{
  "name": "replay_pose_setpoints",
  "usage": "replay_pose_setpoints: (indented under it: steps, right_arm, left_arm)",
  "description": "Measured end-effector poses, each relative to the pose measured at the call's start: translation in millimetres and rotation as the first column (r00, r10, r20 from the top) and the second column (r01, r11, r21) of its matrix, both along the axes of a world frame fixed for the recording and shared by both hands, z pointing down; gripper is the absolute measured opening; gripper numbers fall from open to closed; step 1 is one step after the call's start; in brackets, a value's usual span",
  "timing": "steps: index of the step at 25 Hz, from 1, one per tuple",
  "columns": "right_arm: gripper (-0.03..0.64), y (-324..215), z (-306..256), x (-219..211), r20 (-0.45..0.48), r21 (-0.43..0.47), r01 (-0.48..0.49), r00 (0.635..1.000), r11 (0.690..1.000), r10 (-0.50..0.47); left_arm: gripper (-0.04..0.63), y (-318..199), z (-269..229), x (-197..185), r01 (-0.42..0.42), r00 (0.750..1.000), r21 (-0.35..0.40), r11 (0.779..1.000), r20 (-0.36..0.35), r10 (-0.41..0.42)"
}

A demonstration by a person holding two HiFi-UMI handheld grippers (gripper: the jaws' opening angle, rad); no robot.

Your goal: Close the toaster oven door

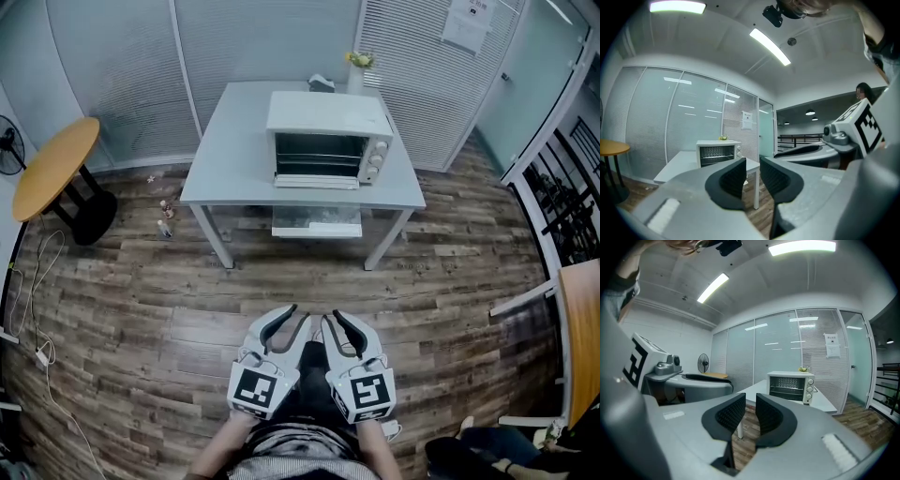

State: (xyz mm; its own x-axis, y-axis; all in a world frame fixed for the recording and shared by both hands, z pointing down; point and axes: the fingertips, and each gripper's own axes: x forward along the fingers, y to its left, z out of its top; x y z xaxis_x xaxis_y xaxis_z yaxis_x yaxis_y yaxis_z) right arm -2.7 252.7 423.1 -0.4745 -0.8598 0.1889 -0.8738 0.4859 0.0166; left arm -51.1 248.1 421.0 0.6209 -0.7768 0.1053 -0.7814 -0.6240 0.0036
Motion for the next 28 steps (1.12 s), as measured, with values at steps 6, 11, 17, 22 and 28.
replay_pose_setpoints:
  steps: [6, 11, 17, 22, 28]
  right_arm:
    - [0.066, -42, -1, 4, 0.015, 0.017, 0.028, 0.999, 0.999, -0.028]
    - [0.066, -85, -4, 9, 0.017, 0.012, 0.037, 0.999, 0.999, -0.037]
    - [0.066, -130, -9, 17, 0.027, 0.019, 0.052, 0.998, 0.998, -0.053]
    - [0.066, -164, -13, 28, 0.034, 0.014, 0.061, 0.998, 0.998, -0.061]
    - [0.066, -200, -14, 41, 0.039, 0.011, 0.084, 0.996, 0.996, -0.084]
  left_arm:
    - [0.087, -41, -2, 8, 0.010, 1.000, -0.004, 1.000, -0.003, -0.010]
    - [0.087, -84, -7, 17, 0.014, 1.000, -0.019, 1.000, -0.023, -0.014]
    - [0.087, -126, -7, 27, 0.001, 1.000, 0.007, 1.000, 0.027, -0.001]
    - [0.087, -159, -11, 37, 0.034, 0.999, -0.034, 0.999, -0.011, -0.034]
    - [0.087, -194, -11, 49, 0.050, 0.998, -0.009, 0.999, 0.025, -0.050]
